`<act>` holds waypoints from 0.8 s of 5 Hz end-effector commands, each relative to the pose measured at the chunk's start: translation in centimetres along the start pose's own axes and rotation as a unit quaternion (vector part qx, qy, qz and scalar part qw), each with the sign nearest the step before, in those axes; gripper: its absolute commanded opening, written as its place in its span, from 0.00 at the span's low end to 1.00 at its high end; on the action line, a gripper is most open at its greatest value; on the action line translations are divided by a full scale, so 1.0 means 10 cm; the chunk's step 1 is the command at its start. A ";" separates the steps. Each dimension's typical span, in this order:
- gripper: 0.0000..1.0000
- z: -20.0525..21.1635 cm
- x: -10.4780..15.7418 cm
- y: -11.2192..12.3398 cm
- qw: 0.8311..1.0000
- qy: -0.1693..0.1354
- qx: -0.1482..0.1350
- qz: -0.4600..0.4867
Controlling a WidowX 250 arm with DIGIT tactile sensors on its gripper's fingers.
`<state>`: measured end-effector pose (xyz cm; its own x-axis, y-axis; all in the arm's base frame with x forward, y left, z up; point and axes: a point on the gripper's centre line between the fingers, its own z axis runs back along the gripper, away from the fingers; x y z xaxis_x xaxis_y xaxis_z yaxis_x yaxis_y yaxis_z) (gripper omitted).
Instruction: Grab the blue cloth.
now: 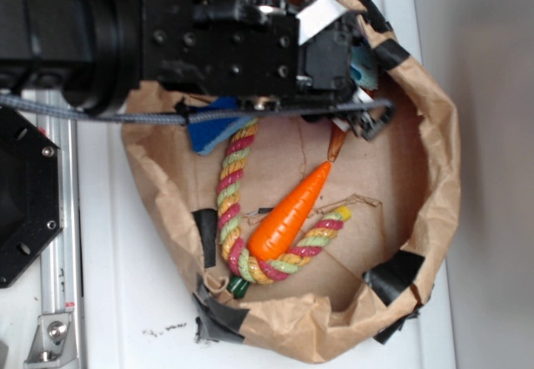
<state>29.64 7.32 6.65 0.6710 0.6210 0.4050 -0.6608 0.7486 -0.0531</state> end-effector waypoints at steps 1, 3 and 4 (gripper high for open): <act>1.00 -0.26 0.14 0.02 0.999 -0.020 0.023 -0.009; 1.00 -0.41 0.18 0.05 0.998 0.000 0.052 -0.020; 0.00 -0.41 0.17 0.08 0.999 -0.001 0.051 -0.010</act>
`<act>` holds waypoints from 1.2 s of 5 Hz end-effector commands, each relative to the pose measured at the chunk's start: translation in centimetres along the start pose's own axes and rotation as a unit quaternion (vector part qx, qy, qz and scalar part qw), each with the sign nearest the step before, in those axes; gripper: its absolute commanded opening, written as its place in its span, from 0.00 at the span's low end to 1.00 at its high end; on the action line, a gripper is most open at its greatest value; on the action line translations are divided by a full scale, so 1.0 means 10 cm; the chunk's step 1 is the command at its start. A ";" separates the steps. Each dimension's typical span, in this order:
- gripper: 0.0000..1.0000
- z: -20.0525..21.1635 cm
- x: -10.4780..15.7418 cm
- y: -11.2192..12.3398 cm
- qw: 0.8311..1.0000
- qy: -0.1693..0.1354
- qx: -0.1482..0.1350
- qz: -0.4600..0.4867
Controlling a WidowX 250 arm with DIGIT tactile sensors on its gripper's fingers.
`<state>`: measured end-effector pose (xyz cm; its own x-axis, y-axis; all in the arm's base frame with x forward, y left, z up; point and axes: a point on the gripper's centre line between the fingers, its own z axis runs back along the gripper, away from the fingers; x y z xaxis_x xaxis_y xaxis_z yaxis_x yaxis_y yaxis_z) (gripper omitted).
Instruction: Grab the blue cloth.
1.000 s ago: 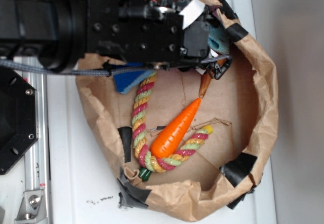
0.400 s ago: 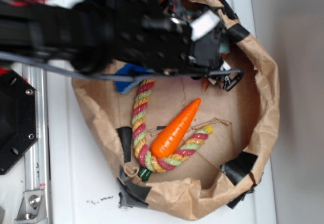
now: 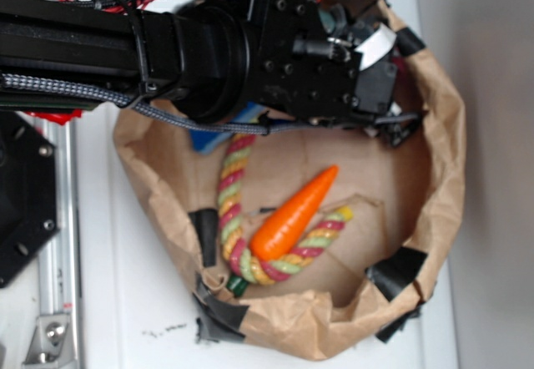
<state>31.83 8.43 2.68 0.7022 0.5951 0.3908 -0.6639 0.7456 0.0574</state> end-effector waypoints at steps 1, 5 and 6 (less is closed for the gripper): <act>0.00 0.06 0.10 0.12 1.000 -0.009 -0.003 -0.001; 0.00 0.86 -0.15 -0.22 0.978 0.009 -0.128 -0.163; 0.00 1.21 -0.28 -0.41 0.948 0.034 -0.170 -0.266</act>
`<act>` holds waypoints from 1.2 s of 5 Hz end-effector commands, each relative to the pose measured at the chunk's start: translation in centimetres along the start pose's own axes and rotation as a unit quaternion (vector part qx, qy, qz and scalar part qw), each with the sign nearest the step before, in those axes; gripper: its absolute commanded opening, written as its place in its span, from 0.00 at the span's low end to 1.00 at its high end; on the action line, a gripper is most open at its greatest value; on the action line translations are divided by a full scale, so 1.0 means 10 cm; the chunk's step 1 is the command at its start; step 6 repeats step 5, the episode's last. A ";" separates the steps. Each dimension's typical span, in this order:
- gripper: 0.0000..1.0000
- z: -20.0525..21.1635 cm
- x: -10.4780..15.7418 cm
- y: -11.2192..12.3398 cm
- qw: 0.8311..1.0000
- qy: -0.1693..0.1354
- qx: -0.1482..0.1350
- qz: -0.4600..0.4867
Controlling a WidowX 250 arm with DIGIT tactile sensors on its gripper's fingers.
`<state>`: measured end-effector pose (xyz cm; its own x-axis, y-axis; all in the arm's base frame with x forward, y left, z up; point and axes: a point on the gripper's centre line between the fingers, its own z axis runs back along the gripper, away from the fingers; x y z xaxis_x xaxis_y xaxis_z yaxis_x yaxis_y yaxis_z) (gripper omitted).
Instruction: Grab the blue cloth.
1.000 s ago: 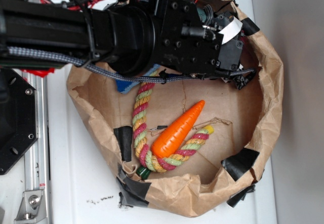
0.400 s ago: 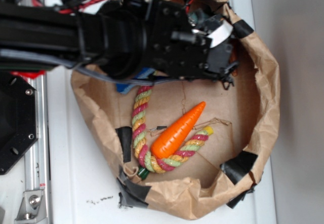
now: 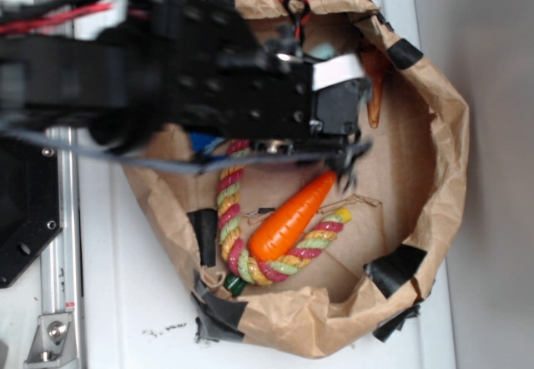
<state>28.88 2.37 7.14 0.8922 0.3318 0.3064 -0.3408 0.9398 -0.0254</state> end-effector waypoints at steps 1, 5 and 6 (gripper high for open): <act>0.00 0.64 0.11 -0.29 0.980 0.048 -0.098 -0.165; 0.00 0.77 0.19 0.50 0.985 0.069 0.003 -0.158; 0.00 0.77 0.19 0.50 0.985 0.069 0.003 -0.158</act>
